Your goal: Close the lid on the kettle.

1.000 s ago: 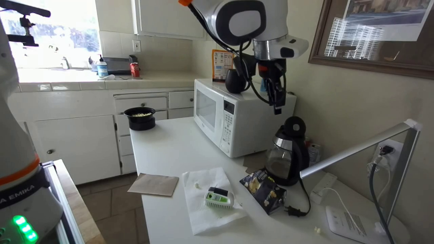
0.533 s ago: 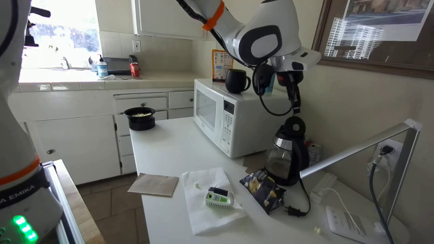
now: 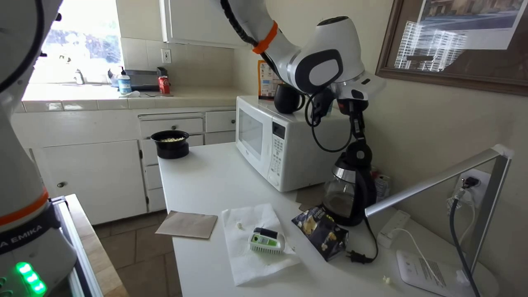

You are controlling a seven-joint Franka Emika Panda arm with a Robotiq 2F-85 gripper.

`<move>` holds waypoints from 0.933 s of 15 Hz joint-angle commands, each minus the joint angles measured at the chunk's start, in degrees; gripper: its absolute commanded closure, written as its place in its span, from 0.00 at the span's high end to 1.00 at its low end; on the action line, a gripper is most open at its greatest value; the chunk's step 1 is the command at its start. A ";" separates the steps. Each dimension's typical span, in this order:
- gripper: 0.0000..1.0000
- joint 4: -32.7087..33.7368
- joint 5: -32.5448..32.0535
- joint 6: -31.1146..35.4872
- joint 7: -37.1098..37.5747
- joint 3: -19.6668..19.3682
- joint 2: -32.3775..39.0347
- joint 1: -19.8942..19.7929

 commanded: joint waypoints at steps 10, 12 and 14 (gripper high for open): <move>0.00 0.54 1.99 0.51 -1.51 1.99 0.97 -0.30; 0.00 0.91 1.90 1.65 -0.84 2.18 2.03 0.15; 0.00 1.31 1.71 2.71 -0.46 2.13 3.10 0.51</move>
